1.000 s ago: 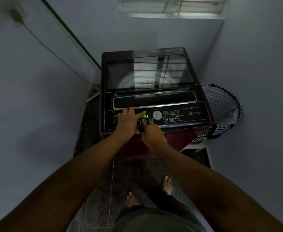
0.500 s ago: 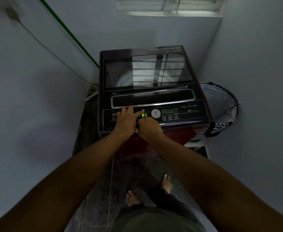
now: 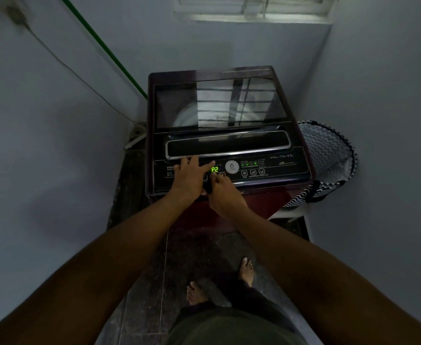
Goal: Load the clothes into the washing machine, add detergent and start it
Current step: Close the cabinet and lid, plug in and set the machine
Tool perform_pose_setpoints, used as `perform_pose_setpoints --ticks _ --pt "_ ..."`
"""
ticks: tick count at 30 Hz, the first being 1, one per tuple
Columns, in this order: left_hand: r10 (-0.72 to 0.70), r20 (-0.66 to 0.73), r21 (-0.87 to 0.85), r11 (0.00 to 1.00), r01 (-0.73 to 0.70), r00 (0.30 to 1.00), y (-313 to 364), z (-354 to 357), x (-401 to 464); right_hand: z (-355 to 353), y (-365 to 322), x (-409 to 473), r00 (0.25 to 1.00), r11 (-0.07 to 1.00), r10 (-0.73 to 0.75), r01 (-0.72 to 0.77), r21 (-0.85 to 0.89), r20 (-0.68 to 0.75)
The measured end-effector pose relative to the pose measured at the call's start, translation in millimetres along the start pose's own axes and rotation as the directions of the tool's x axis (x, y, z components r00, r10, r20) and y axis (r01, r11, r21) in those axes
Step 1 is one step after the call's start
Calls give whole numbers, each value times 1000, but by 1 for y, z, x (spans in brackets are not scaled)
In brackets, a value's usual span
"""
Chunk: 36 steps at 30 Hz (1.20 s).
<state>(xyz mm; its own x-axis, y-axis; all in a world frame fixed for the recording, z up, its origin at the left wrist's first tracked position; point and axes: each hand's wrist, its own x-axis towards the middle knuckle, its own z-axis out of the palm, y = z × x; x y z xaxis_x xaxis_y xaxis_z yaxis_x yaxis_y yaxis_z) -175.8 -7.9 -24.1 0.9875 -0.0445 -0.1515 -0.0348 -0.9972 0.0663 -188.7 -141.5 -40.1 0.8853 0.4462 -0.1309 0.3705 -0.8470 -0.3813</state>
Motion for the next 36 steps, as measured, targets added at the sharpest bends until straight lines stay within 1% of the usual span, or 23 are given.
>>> perform_pose_setpoints --ticks 2,5,9,13,16,20,22,26,30,32,34,36 --pt "-3 2 -3 1000 3 1000 1 0 -1 1 1 3 1000 1000 -15 15 5 7" --pt "-7 6 -11 1000 7 1000 2 -1 -1 -2 1 13 998 1000 0 -2 30 70" --pt "-5 2 -25 1000 5 1000 2 -1 -2 -23 -4 16 995 994 -11 1 107 95" --pt "-3 3 -24 1000 3 1000 1 -1 -2 -7 -1 11 997 997 26 -31 77 67" --pt "-7 1 -21 1000 8 1000 1 -1 -1 8 5 2 1000 999 8 -8 35 11" --pt "-9 0 -14 1000 9 1000 2 0 -2 8 6 0 1000 1000 14 -14 19 3" --pt "-9 -2 -10 1000 9 1000 2 1 -1 10 9 7 999 1000 18 -18 15 36" --pt "-9 7 -4 1000 9 1000 2 0 -1 -11 4 12 997 997 -12 6 74 80" --pt "-8 4 -11 1000 8 1000 2 -1 -2 -10 3 13 998 991 12 -19 133 59" --pt "-4 -4 -10 1000 4 1000 2 -1 -3 4 5 7 999 996 -11 8 91 35" --pt "-7 -10 -16 1000 7 1000 3 0 -3 11 7 -1 1000 1000 -1 1 27 13" --pt "-12 -24 -19 1000 11 1000 2 1 -2 12 7 -8 1000 1000 -9 9 -2 0"
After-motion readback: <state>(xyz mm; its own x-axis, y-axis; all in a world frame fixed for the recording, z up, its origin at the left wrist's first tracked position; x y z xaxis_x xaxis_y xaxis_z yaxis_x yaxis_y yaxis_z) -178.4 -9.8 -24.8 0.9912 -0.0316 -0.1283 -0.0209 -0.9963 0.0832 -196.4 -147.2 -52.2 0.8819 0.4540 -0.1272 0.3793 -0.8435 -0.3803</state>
